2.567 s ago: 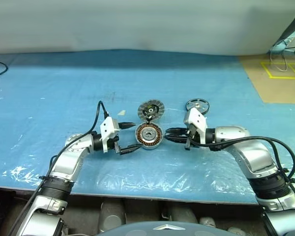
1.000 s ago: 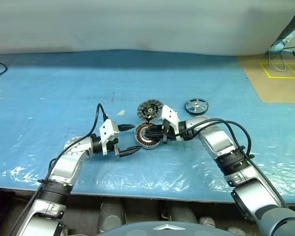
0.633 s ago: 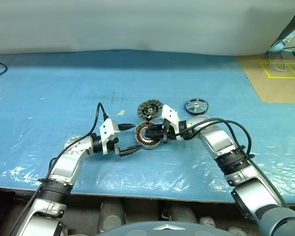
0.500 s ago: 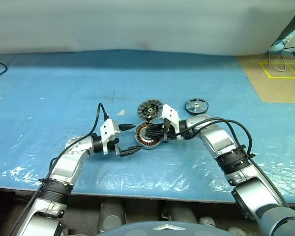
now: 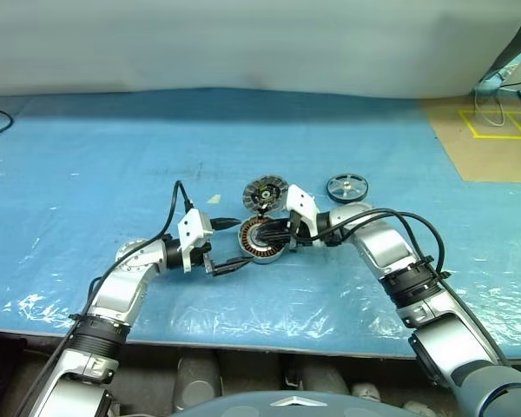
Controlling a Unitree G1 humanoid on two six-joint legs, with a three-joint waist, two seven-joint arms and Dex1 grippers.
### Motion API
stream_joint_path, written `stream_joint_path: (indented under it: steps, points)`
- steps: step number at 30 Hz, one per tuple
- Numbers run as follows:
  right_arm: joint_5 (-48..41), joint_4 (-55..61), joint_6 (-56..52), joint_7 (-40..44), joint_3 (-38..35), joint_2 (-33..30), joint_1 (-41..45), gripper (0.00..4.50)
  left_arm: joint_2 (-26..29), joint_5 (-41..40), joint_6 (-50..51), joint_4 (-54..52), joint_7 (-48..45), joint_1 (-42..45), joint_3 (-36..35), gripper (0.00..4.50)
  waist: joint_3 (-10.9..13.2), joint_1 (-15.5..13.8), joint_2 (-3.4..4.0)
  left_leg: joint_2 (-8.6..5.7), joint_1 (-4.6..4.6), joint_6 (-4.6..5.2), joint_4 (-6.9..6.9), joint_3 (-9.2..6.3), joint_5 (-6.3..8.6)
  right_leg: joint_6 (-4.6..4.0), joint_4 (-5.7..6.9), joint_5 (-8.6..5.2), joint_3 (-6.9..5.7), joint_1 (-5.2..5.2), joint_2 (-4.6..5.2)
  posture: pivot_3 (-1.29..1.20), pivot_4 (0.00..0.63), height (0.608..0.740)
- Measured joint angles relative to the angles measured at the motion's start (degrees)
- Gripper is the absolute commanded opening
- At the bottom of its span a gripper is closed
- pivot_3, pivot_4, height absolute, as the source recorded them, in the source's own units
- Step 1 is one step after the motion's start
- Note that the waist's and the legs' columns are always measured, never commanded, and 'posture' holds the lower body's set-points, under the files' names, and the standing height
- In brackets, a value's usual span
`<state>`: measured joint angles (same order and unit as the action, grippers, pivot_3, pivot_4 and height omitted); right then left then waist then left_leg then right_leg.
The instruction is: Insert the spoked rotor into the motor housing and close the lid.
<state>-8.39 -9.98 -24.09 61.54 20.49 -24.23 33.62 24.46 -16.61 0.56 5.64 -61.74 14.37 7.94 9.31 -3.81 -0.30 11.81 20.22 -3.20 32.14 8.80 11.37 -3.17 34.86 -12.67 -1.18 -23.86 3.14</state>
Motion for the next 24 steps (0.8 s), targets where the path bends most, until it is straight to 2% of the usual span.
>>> stream_joint_path:
  steps: [1,9,18,21,24]
  points:
    - [0.00,0.00,0.07,0.06,0.00,-0.03,-0.02,0.56,0.00,0.00,0.02,0.00,0.02,0.00,0.00,4.50,0.00,0.00,0.00,0.00,0.00,0.00,0.00,0.00,0.00,0.00,0.00,0.00,0.00,0.00,0.00,0.00,0.150,0.740]
    - [-0.56,0.47,0.54,2.10,-0.02,-0.21,-0.61,3.29,0.01,0.00,0.16,-0.01,0.04,0.62,0.00,4.50,0.00,-0.02,0.00,0.00,-0.05,0.02,0.02,0.00,0.01,0.00,0.01,0.00,0.00,0.07,0.00,0.00,0.150,0.740]
    - [-2.64,0.46,-3.34,1.14,-2.88,0.38,-0.20,3.29,0.02,0.00,0.18,-0.01,0.01,0.67,0.01,4.50,0.00,-0.01,0.00,0.00,-0.05,0.01,0.00,-0.01,0.00,0.00,-0.01,0.00,-0.01,0.07,-0.01,0.00,0.150,0.740]
    - [-4.13,0.48,-3.96,1.48,-4.63,0.39,-0.04,2.73,0.02,-0.01,0.18,-0.01,0.01,0.68,0.02,4.50,0.00,-0.06,0.00,0.00,-0.04,0.02,0.01,-0.01,0.01,0.00,-0.01,0.00,-0.02,0.07,0.00,0.00,0.150,0.740]
    - [-5.09,0.49,-3.99,2.37,-5.10,0.31,-0.07,1.68,0.02,-0.01,0.26,-0.03,0.03,0.68,0.02,4.50,0.00,-0.05,0.00,0.01,-0.04,0.02,0.01,-0.01,0.00,0.00,-0.01,0.00,-0.02,0.07,-0.01,0.00,0.150,0.740]
